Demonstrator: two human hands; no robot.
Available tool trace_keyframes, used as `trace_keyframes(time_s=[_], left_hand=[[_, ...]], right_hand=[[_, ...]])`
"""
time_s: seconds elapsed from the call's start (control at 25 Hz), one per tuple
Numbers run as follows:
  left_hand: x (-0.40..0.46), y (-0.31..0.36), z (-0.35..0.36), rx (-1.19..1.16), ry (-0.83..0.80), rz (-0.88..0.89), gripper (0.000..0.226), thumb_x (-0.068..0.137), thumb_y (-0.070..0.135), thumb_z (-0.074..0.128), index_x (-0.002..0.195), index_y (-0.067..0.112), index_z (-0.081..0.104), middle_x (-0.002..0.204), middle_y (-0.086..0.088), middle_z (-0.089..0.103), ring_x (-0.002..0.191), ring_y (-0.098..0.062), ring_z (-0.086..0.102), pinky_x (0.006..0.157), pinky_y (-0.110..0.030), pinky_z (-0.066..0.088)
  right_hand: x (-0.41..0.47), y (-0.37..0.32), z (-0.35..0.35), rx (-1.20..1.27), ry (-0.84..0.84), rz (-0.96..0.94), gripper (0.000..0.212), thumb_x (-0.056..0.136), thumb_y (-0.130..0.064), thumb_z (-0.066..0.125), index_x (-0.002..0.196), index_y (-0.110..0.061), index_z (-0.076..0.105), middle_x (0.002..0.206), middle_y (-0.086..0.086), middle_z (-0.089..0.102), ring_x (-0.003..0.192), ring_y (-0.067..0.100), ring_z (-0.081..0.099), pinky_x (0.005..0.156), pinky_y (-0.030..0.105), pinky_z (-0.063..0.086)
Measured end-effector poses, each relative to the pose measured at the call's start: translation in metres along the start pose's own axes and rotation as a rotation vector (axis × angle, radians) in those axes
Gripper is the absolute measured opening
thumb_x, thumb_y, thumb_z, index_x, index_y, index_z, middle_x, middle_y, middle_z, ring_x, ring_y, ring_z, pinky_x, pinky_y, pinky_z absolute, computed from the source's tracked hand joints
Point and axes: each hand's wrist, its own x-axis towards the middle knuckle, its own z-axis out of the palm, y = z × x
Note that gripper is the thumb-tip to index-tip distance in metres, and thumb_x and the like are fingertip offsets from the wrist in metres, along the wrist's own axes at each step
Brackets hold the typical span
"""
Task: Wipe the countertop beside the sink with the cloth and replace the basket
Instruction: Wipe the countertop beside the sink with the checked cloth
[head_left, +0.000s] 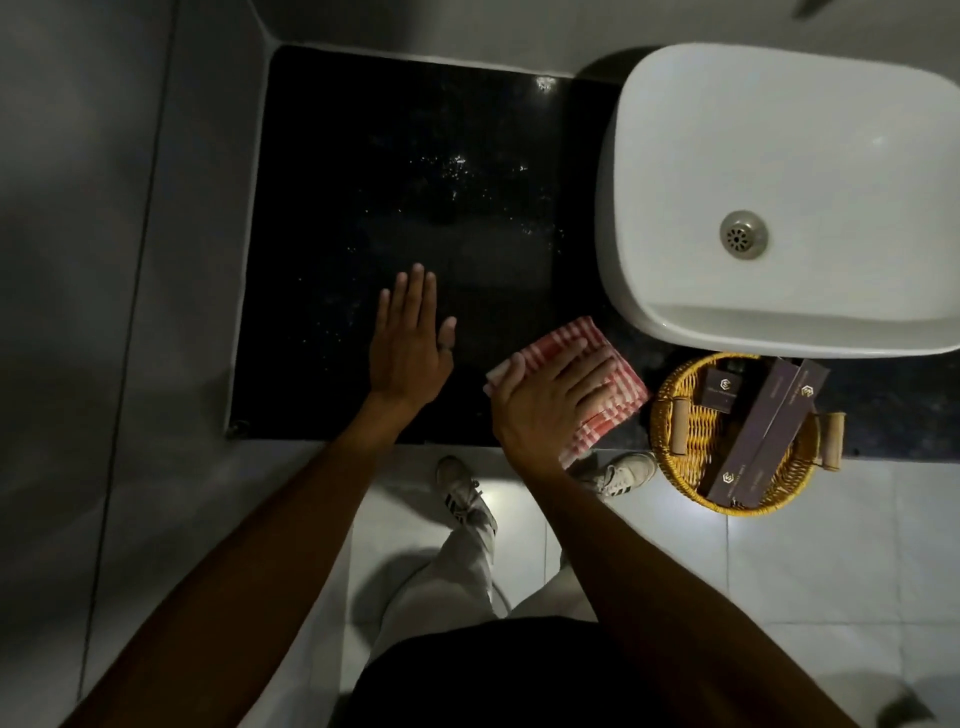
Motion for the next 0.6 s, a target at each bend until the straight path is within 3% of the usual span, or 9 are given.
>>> trace_keyframes(time_s=[0.24, 0.44, 0.6], left_hand=[[0.002, -0.005, 0.002, 0.055, 0.029, 0.012, 0.063, 0.11, 0.041, 0.029, 0.162, 0.007, 0.023, 0.171, -0.014, 0.022, 0.16, -0.028, 0.019, 0.131, -0.047, 0.014], [0.002, -0.003, -0.001, 0.09, 0.008, 0.001, 0.064, 0.11, 0.042, 0.026, 0.163, 0.007, 0.02, 0.172, -0.014, 0.019, 0.161, -0.028, 0.015, 0.132, -0.047, 0.012], [0.001, -0.003, -0.001, 0.067, 0.014, 0.0, 0.065, 0.11, 0.042, 0.028, 0.163, 0.008, 0.019, 0.173, -0.013, 0.018, 0.161, -0.027, 0.013, 0.132, -0.046, 0.009]], right_hand=[[0.053, -0.078, 0.014, 0.061, -0.003, 0.038, 0.088, 0.101, -0.059, 0.029, 0.159, 0.004, 0.014, 0.166, 0.036, 0.008, 0.155, 0.05, 0.004, 0.124, 0.064, 0.0], [0.114, -0.127, 0.008, 0.03, 0.046, 0.13, 0.085, 0.101, -0.056, 0.033, 0.158, 0.007, 0.022, 0.163, 0.037, 0.02, 0.151, 0.053, 0.019, 0.122, 0.065, 0.007], [0.154, -0.15, 0.008, 0.018, 0.052, 0.09, 0.087, 0.1, -0.057, 0.033, 0.159, 0.005, 0.019, 0.164, 0.037, 0.016, 0.153, 0.052, 0.016, 0.123, 0.063, 0.005]])
